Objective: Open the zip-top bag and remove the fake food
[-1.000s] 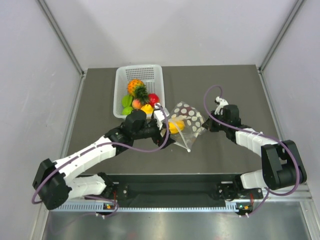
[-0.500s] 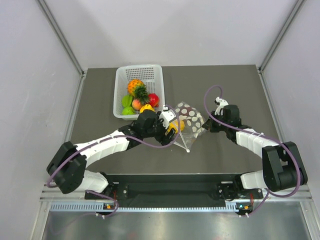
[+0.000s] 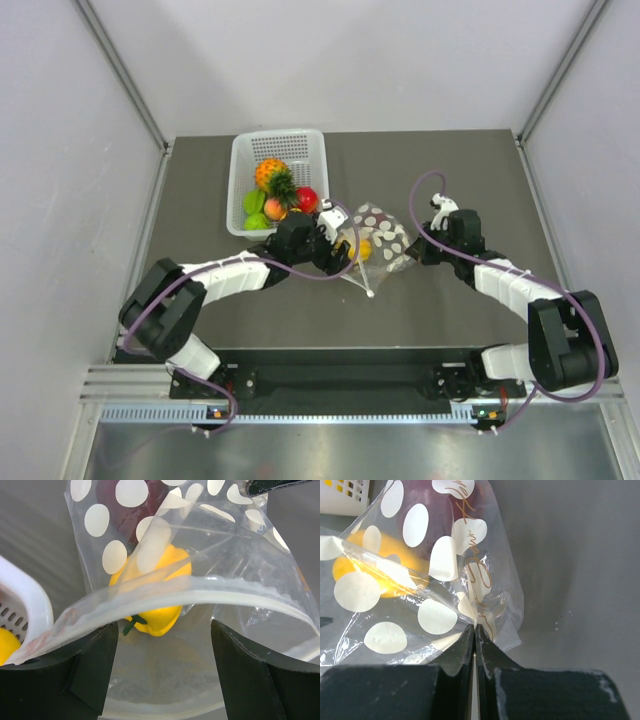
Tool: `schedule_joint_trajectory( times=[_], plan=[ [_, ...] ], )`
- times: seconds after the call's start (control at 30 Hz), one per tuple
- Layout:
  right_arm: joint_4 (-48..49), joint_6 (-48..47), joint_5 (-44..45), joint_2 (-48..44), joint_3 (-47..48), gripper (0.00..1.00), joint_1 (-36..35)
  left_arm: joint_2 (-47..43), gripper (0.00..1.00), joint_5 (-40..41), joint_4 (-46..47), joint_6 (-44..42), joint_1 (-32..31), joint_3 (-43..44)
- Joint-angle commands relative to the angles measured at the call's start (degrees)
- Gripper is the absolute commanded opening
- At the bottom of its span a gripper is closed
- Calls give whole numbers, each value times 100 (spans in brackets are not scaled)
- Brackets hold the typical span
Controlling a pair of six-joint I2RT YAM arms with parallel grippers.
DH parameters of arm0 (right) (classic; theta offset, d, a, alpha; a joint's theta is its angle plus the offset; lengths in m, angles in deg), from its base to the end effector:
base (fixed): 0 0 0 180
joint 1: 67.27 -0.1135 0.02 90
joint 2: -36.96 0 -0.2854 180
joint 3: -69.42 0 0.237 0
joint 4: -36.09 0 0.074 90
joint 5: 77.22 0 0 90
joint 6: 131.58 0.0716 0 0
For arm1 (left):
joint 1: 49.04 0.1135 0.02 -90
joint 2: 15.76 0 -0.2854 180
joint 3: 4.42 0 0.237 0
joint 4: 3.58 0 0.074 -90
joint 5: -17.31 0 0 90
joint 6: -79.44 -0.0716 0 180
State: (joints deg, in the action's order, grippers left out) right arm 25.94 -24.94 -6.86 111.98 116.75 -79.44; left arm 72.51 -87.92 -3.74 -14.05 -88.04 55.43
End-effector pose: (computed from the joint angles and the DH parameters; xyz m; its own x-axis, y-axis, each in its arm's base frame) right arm 0.2567 0.0800 0.1923 -0.7057 0.1237 -0.6976 -0.2671 0.8655 0.4237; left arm 0.2566 -0.2320 0.2175 -0.3232 0.3373 -0.8842 0.8077 0.5852 -0.0720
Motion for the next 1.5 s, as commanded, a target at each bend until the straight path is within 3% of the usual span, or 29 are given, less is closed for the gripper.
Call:
schedule_joint_trajectory(
  times=[0.0, 0.37, 0.43, 0.5, 0.7, 0.73, 0.83, 0.9, 1.17, 1.33, 1.47],
  plan=[
    [58, -117, -75, -190, 56, 0, 100, 216, 79, -314, 711, 129, 51, 166],
    [76, -135, -163, -137, 47, 0, 91, 920, 75, -376, 1327, 305, 121, 288],
    [102, -126, -172, -137, 38, 0, 100, 1043, 65, -367, 1318, 305, 130, 376],
    [102, -135, -189, -146, 21, 0, 109, 1131, 48, -271, 1310, 296, 130, 412],
    [120, -153, -198, -137, 12, 0, 100, 1254, 29, 11, 1257, 243, 147, 447],
    [120, -153, -198, -128, 12, 0, 91, 1254, 20, -7, 1266, 234, 147, 429],
    [129, -153, -198, -111, 12, 0, 100, 1088, 4, -235, 1187, 243, 147, 360],
    [129, -153, -181, -93, 12, 0, 100, 817, 0, -385, 1187, 261, 147, 263],
    [173, -135, -154, -58, 47, 0, 100, 217, 1, -683, 843, 225, 147, 95],
    [190, -117, -251, -23, 73, 0, 100, 567, 48, -947, 1361, 708, 147, 51],
    [164, -126, -312, 3, 117, 4, 100, 814, 59, -947, 1888, 999, 147, 16]
  ],
)
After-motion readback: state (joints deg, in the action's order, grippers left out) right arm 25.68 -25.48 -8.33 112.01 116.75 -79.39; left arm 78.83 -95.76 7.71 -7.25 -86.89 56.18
